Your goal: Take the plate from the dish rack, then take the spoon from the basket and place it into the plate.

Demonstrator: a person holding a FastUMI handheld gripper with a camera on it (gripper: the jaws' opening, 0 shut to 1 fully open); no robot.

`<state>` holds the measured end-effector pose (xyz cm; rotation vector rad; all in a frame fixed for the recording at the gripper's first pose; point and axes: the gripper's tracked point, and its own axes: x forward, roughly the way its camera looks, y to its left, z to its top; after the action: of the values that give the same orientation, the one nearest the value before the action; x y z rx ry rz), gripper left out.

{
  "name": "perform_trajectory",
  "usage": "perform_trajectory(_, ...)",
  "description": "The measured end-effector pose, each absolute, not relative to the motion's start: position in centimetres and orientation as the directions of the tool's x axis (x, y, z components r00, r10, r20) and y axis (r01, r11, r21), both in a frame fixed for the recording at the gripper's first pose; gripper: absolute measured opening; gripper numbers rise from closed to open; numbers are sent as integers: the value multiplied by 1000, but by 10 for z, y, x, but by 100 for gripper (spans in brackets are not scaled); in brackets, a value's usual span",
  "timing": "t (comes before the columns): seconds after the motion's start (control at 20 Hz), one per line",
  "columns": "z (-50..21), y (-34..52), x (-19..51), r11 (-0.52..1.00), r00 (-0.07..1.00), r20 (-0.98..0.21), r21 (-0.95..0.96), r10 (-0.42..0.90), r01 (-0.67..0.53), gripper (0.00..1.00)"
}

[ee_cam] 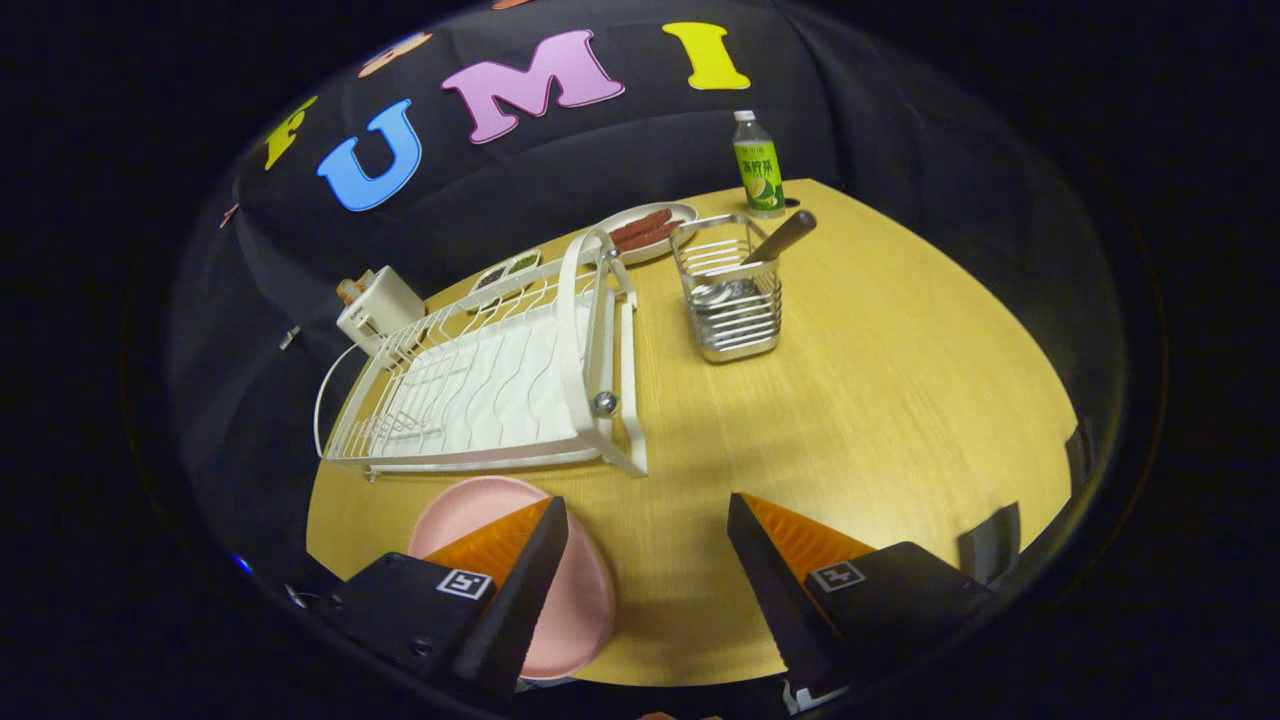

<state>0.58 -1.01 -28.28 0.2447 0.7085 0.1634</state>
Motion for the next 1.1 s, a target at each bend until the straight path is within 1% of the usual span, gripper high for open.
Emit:
perform_trajectory(0.1,-263,-30,19,966,787,-578,244,217,-87,99)
perform_trajectory(0.3,-224,-61,50,973,860,-457,141,227,-182,99)
perform_trajectory(0.5,-206,-77,88,967,911,-323,90,255,-239,99)
perform_trajectory(0.65,-219,-79,106,955,904,-308,84,297,-285,99)
perform_trajectory(0.95,-221,-77,142,943,922,-199,88,334,-322,98)
perform_trajectory(1.1,-232,-68,149,932,910,-199,88,363,-353,99)
